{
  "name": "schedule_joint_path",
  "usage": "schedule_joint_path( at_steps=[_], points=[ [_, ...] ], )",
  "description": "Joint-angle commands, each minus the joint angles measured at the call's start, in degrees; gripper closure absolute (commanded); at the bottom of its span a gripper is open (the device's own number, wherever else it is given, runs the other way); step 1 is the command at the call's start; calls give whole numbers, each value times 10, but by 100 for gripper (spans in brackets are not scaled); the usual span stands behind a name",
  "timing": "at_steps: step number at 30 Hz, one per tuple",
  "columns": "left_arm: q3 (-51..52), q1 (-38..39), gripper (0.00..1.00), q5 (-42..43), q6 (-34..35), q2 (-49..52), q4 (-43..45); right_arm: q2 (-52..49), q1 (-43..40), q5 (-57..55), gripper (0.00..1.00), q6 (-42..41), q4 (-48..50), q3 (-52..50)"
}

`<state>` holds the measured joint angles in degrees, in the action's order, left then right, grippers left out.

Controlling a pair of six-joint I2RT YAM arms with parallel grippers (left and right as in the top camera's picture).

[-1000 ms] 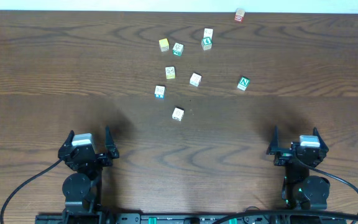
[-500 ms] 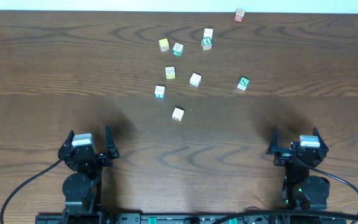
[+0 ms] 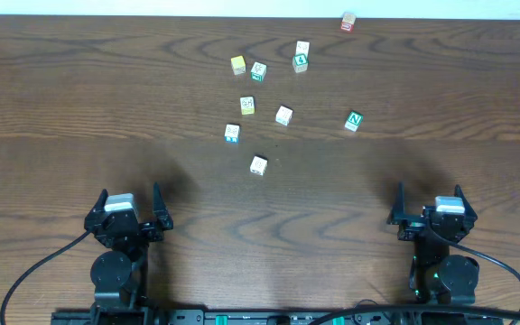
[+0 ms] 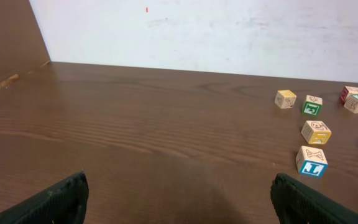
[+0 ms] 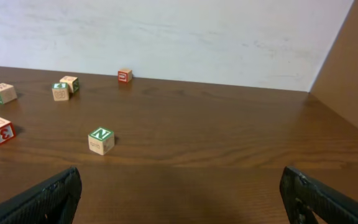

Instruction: Lift 3 blocks

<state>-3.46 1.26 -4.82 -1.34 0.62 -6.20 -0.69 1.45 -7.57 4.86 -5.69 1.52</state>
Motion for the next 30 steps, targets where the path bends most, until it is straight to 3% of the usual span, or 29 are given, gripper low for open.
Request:
schedule_joint_path(
  at_steps=[1, 30],
  points=[
    [18, 2, 6, 1, -4, -6, -5, 3, -7, -7, 1, 3, 0, -2],
    [18, 13, 6, 1, -4, -6, -5, 3, -7, -8, 1, 6, 0, -2]
  ],
)
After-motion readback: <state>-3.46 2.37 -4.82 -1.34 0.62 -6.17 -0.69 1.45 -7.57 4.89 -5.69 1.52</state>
